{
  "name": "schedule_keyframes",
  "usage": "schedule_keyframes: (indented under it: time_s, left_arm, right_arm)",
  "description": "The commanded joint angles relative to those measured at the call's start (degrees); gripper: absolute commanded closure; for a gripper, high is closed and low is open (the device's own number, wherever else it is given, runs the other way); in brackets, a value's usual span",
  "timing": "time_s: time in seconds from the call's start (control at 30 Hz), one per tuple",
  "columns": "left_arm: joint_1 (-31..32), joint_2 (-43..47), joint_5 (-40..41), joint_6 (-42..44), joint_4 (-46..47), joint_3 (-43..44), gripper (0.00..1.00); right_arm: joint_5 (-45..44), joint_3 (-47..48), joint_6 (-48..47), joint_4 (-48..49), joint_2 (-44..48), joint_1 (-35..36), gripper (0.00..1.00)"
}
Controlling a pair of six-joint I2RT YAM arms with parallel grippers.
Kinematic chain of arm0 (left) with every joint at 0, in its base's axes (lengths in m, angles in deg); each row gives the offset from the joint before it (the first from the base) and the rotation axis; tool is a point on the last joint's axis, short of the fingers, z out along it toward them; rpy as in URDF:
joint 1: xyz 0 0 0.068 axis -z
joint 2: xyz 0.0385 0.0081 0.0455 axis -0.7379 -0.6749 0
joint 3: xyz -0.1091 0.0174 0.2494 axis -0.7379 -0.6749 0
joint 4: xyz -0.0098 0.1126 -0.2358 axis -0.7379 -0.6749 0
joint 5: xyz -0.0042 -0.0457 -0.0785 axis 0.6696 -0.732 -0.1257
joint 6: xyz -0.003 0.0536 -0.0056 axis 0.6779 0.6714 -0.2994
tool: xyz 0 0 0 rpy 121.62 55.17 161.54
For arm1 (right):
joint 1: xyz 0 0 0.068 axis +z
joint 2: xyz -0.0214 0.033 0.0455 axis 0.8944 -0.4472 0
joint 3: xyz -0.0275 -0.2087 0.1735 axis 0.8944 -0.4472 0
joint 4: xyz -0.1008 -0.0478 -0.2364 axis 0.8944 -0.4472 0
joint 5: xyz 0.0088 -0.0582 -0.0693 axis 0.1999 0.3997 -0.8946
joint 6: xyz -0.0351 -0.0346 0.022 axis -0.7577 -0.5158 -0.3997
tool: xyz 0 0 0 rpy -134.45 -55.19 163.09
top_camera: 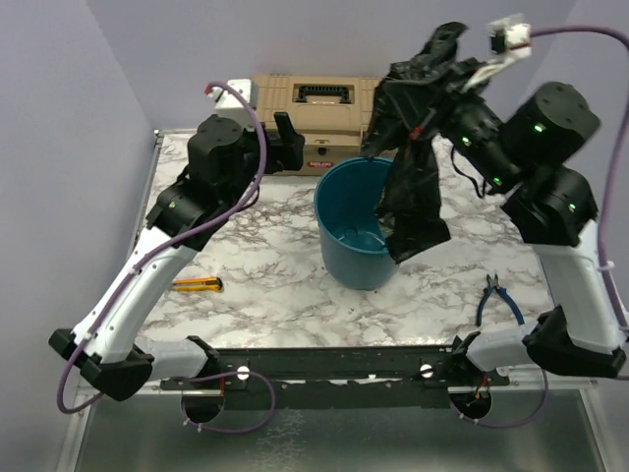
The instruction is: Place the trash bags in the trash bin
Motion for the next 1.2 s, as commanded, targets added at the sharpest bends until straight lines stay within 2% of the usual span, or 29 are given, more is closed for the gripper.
schedule_keyframes:
  time_s: [0.0, 0.07, 0.13, 0.27, 0.43, 0.5, 0.63, 0.77, 0.87, 0.97, 1.17]
  left_arm:
    - [-2.05, 4.42, -0.91, -3.50, 4.50, -3.59, 0.01]
    - [-2.20, 4.90, -1.62, -4.51, 4.21, -4.43, 0.01]
    - [-2.37, 5.63, -1.00, -5.64, 4.18, -5.31, 0.01]
    - [-3.21, 7.48, -0.02, -5.95, 4.32, -6.33, 0.01]
    - [-4.25, 8.33, -3.38, -5.56, 4.01, -7.14, 0.01]
    - [-4.79, 8.62, -5.76, -5.64, 4.01, -7.54, 0.01]
    - [-5.68, 10.04, -8.61, -6.31, 4.01, -9.66, 0.01]
    - [-6.51, 9.92, -10.76, -8.11, 4.80, -12.43, 0.01]
    - [-7.32, 8.68, -17.63, -10.29, 7.78, -14.72, 0.01]
    - [-8.01, 7.44, -31.94, -12.62, 16.66, -19.21, 0.01]
    - [-8.31, 5.12, -39.00, -12.67, 20.55, -20.33, 0.01]
  right_arm:
    - [12.09, 8.89, -2.91, 1.67, -8.00, -0.04, 0.99]
    - [12.53, 14.28, -3.78, 1.10, -12.28, -0.04, 0.99]
    - [11.72, 15.01, -4.08, 1.26, -14.80, -0.09, 0.99]
    - [10.24, 0.51, -4.15, 6.25, -11.42, -0.12, 0.99]
    - [6.78, -26.04, -1.98, 14.49, 1.60, -1.17, 0.99]
    - [7.09, -32.97, -0.82, 14.32, 6.32, -1.77, 0.99]
    - [4.64, -41.51, 1.88, 12.26, 13.88, -2.60, 0.99]
    - [4.06, -43.93, 3.12, 11.58, 17.06, -2.75, 0.99]
    - [3.76, -44.15, 4.53, 10.05, 17.65, -2.68, 0.99]
    - [5.04, -46.88, 6.65, 9.19, 19.12, -2.73, 0.99]
    - [6.82, -51.83, 10.10, 9.46, 24.20, -2.75, 0.99]
